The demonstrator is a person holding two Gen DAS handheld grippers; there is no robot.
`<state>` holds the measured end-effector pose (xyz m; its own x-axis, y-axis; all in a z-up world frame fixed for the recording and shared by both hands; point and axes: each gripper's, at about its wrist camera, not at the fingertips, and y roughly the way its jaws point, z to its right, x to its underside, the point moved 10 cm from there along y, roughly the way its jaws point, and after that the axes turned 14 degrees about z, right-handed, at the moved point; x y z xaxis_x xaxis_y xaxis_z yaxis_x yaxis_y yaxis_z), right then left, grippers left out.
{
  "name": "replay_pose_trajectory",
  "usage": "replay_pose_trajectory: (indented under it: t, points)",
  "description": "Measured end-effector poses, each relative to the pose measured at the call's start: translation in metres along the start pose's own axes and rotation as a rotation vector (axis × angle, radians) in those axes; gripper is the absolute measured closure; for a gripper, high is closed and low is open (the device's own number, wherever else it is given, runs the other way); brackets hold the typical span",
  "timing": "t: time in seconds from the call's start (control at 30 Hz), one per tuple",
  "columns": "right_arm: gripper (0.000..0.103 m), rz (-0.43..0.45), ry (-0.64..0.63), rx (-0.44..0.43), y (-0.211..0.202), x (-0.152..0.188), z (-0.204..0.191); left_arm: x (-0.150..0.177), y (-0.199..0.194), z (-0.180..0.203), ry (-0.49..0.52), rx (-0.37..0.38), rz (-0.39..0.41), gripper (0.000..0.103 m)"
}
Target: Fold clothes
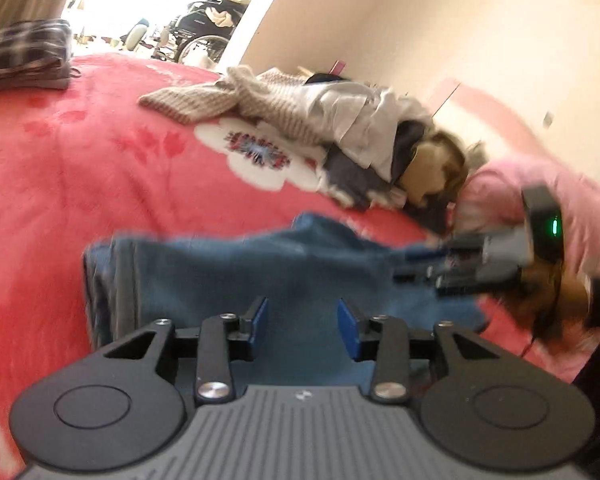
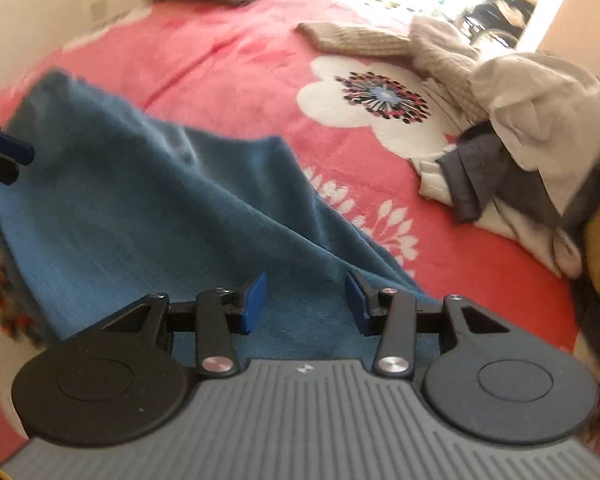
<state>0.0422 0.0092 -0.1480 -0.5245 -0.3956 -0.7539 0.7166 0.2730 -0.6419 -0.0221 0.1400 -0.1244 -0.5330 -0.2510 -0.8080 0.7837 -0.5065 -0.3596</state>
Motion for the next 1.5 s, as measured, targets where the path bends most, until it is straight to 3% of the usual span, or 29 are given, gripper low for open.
replay_pose_trajectory:
  t: [0.1, 0.17, 0.27, 0.33, 0.43, 0.53, 0.63, 0.7, 0.77, 0.83, 0.9, 0.97, 1.13, 1.2, 1.37, 1.5]
  points:
    - [0.063, -0.064, 0.091, 0.062, -0.011, 0.013, 0.009, 0.002, 0.03, -0.013, -0.018, -0.025, -0.082, 0.066]
    - [0.064, -0.118, 0.152, 0.102, -0.022, 0.023, 0.015, 0.008, 0.045, -0.026, -0.038, -0.051, -0.119, 0.074]
    - [0.078, -0.207, 0.222, 0.164, -0.051, 0.035, 0.021, 0.01, 0.047, -0.04, -0.164, -0.019, -0.119, 0.077]
    - [0.082, -0.239, 0.25, 0.223, -0.08, 0.023, 0.03, 0.011, 0.048, -0.048, -0.213, -0.026, -0.139, 0.086]
    - [0.083, -0.198, 0.289, 0.251, -0.116, -0.01, 0.036, 0.008, 0.052, -0.054, -0.246, -0.048, -0.184, 0.09]
    - [0.083, -0.2, 0.395, 0.262, -0.12, 0.003, 0.042, 0.007, 0.056, -0.052, -0.197, -0.066, -0.22, 0.09]
    - [0.083, -0.164, 0.505, 0.274, -0.096, 0.031, 0.055, 0.006, 0.057, -0.046, -0.097, -0.073, -0.235, 0.089]
    - [0.083, -0.153, 0.503, 0.186, -0.079, 0.042, 0.043, 0.007, 0.057, -0.041, -0.046, -0.08, -0.237, 0.088]
    - [0.081, -0.141, 0.378, 0.026, -0.07, 0.045, 0.013, 0.008, 0.056, -0.035, 0.002, -0.108, -0.252, 0.088]
    - [0.082, -0.091, 0.173, -0.152, -0.072, 0.042, -0.023, 0.007, 0.055, -0.028, 0.057, -0.145, -0.299, 0.086]
    - [0.082, -0.052, 0.019, -0.274, -0.073, 0.044, -0.049, 0.007, 0.054, -0.023, 0.088, -0.174, -0.358, 0.08]
    - [0.083, -0.03, -0.018, -0.374, -0.071, 0.049, -0.064, 0.009, 0.054, -0.02, 0.115, -0.189, -0.428, 0.074]
    - [0.084, -0.001, -0.187, -0.412, -0.061, 0.094, -0.043, 0.024, 0.051, -0.019, 0.226, -0.188, -0.554, 0.075]
    - [0.084, 0.016, -0.229, -0.404, -0.071, 0.107, -0.021, 0.026, 0.049, -0.018, 0.264, -0.19, -0.546, 0.075]
    - [0.084, -0.097, -0.118, -0.397, -0.1, 0.107, 0.02, 0.025, 0.035, -0.01, 0.299, -0.219, -0.489, 0.068]
    - [0.083, -0.053, -0.059, -0.45, -0.117, 0.066, 0.03, 0.016, 0.028, 0.003, 0.352, -0.198, -0.429, 0.065]
